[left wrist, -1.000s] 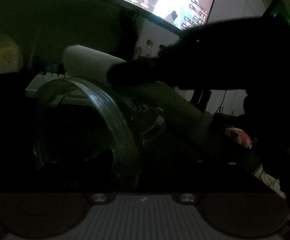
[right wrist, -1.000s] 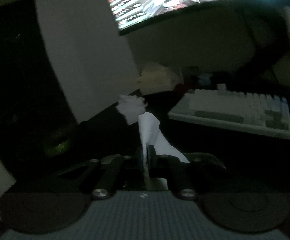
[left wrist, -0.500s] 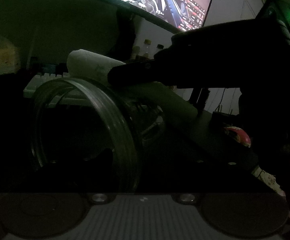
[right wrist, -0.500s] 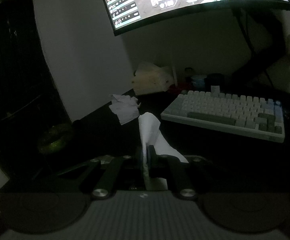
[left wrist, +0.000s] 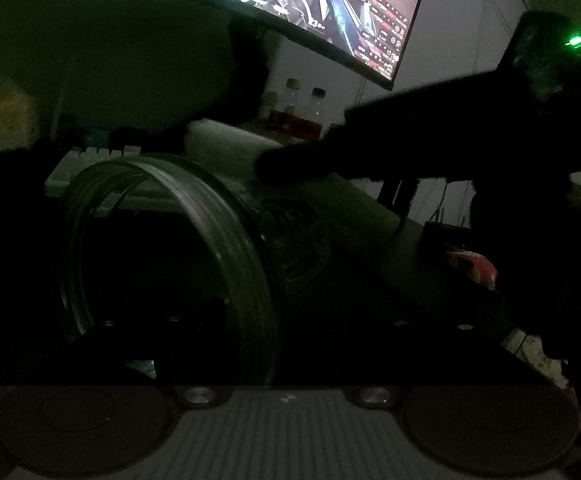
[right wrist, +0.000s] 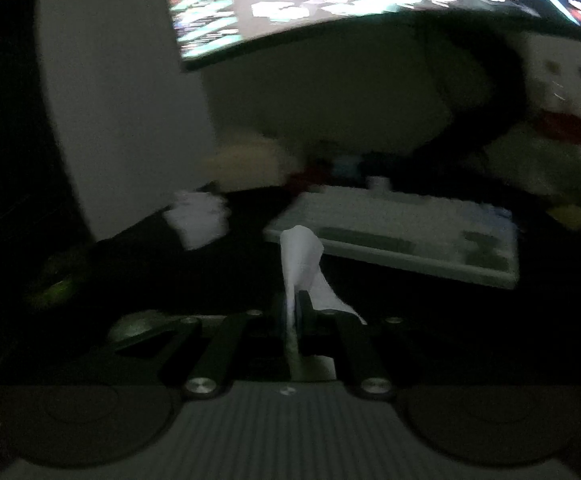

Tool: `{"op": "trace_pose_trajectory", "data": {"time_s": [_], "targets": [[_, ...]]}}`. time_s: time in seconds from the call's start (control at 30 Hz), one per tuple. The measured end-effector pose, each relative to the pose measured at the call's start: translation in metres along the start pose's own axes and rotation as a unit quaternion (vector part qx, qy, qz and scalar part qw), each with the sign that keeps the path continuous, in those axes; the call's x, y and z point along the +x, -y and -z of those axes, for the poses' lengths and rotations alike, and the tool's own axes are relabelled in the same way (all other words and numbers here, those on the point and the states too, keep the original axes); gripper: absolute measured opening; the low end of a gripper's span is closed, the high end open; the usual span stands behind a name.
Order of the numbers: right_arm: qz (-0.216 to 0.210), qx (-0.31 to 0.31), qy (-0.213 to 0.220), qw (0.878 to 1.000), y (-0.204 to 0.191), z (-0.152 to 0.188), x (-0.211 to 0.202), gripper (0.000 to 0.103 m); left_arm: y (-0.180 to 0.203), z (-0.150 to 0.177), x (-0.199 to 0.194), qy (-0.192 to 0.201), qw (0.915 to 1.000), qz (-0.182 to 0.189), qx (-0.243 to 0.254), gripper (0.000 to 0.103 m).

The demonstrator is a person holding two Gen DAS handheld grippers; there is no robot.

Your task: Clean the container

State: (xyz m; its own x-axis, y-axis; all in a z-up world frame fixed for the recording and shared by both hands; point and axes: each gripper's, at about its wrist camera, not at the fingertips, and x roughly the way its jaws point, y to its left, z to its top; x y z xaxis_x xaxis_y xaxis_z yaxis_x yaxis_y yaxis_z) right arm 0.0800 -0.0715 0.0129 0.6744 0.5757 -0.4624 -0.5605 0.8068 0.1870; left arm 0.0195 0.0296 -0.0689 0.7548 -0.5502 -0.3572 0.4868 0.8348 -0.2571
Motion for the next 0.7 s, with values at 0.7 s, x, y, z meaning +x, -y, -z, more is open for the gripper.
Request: {"op": "trace_pose_trajectory", "data": {"time_s": [0.7], "targets": [[0.030, 0.020, -0.008, 0.999, 0.019, -0.003, 0.000, 0.007, 0.004, 0.006, -0.004, 0.001, 1.0000, 0.003, 0.004, 0.065]]}}
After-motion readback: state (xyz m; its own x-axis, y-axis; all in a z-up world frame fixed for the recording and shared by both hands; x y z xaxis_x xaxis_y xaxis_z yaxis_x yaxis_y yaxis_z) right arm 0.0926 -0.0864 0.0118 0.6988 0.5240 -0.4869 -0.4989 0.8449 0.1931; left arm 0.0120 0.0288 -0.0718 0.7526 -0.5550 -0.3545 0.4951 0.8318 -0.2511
